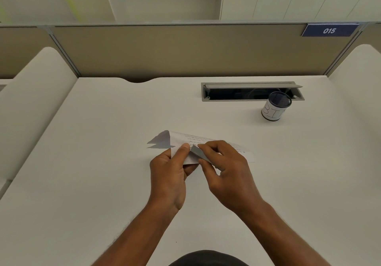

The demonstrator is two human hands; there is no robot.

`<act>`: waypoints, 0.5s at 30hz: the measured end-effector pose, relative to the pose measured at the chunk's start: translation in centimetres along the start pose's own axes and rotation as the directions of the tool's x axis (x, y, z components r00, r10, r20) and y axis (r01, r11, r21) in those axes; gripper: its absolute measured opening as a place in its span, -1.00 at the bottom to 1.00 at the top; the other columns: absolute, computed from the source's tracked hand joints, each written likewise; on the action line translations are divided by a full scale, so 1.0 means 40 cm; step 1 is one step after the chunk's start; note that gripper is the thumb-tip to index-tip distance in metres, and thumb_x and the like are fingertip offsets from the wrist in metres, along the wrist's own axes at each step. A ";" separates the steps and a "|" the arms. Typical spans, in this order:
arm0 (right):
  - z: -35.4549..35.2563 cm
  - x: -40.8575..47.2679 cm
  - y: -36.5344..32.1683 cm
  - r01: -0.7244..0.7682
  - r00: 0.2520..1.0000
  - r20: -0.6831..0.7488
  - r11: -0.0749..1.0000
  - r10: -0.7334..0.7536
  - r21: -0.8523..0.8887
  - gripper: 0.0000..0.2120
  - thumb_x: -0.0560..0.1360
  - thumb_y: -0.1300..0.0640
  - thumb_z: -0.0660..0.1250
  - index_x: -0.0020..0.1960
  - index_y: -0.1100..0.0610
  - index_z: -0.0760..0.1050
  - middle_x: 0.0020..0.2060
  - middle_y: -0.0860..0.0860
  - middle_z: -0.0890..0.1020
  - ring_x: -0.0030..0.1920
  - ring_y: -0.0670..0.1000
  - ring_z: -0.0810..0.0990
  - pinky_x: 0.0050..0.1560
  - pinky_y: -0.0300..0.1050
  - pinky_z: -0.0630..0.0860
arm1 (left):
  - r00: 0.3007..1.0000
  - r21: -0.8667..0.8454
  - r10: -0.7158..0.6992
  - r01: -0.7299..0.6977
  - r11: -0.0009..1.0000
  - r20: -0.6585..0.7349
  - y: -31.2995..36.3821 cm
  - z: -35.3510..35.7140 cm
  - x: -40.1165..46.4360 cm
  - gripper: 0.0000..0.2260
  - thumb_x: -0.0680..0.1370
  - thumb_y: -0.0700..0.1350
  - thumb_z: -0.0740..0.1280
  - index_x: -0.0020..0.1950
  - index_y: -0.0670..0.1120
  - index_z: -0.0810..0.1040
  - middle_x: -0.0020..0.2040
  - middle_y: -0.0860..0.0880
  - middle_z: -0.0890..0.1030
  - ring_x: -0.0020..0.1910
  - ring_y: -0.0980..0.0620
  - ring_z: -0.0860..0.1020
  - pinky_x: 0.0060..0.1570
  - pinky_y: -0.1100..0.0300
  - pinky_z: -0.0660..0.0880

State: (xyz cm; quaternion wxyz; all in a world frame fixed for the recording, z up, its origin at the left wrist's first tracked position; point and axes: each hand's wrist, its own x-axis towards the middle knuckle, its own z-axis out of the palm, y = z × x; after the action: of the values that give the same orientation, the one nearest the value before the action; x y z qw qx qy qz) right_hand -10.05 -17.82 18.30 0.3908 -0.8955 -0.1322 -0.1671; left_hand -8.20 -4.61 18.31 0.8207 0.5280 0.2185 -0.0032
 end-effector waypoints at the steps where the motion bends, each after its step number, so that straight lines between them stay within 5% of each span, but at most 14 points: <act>1: 0.001 -0.001 0.000 0.013 1.000 0.003 1.000 -0.013 -0.016 -0.70 0.54 0.22 0.40 0.27 0.16 0.61 0.02 -0.01 0.62 0.04 -0.01 0.57 -0.01 -0.25 0.49 | 1.000 -0.008 -0.009 0.009 1.000 -0.001 0.000 -0.001 0.001 -0.87 0.60 -0.22 0.37 0.08 -0.12 0.71 0.03 -0.09 0.77 0.01 -0.07 0.74 -0.12 0.14 0.68; 7: 0.004 -0.009 -0.003 0.089 0.995 0.046 0.991 -0.084 -0.099 -0.65 0.53 0.28 0.39 0.31 0.20 0.58 0.08 0.08 0.61 0.10 0.08 0.57 0.02 -0.12 0.55 | 1.000 -0.004 -0.022 0.022 1.000 -0.020 -0.004 -0.004 0.000 -0.87 0.60 -0.22 0.38 0.07 -0.17 0.71 0.04 -0.14 0.76 0.02 -0.12 0.74 -0.04 0.04 0.68; 15: 0.014 -0.016 -0.013 0.145 0.989 0.033 0.973 -0.141 -0.178 -0.65 0.53 0.30 0.40 0.32 0.22 0.58 0.10 0.14 0.62 0.09 0.14 0.59 0.02 -0.09 0.57 | 0.998 -0.006 -0.025 0.025 1.000 -0.052 0.003 -0.001 -0.001 -0.88 0.58 -0.23 0.39 -0.07 -0.18 0.74 -0.09 -0.16 0.77 -0.10 -0.09 0.76 -0.22 0.17 0.66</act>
State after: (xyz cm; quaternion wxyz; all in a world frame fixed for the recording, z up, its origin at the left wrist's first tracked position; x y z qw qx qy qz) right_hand -10.71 -17.13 18.02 0.2939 -0.9169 -0.1845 -0.1971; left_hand -8.21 -4.54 18.40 0.8160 0.5230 0.2462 0.0009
